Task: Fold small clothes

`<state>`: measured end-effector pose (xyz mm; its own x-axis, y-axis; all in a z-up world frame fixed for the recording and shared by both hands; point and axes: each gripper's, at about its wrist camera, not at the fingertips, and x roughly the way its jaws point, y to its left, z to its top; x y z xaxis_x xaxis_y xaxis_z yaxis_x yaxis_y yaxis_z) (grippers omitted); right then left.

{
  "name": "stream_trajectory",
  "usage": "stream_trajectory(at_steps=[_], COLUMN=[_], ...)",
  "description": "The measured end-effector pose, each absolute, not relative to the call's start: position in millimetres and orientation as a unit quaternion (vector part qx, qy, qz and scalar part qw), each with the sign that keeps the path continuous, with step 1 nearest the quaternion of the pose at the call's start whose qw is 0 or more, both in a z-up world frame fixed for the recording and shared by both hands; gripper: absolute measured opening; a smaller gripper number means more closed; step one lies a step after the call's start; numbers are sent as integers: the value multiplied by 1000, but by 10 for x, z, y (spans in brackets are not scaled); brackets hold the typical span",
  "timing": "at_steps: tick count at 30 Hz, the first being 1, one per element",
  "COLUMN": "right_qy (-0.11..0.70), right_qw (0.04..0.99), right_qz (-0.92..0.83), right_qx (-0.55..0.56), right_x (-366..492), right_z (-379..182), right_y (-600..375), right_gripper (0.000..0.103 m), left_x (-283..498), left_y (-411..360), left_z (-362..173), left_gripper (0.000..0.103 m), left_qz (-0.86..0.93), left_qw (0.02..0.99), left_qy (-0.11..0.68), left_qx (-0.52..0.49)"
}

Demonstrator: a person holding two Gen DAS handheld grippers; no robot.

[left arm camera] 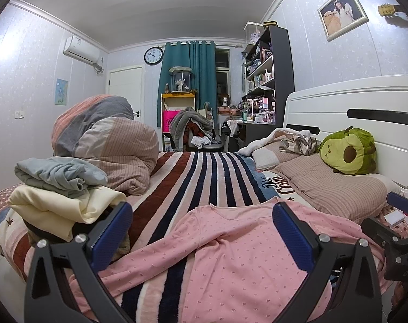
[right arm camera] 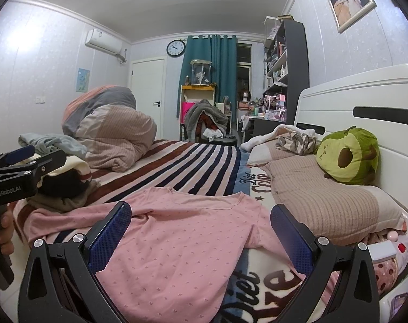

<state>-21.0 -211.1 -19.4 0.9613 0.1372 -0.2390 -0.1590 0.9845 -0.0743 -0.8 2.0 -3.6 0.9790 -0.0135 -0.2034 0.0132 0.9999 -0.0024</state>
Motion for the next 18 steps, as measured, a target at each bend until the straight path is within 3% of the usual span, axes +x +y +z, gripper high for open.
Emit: stream_trajectory(at_steps=[18], right_qy=[167], right_qw=[977], right_qz=[128], right_qx=[-30], right_x=[84], right_z=[-365], right_y=[-1807], right_gripper=[102], left_x=[218], left_y=[465], left_z=[-254], left_gripper=[102], left_qz=[-12], left_qw=[992], left_qy=[126], left_qx=[-26])
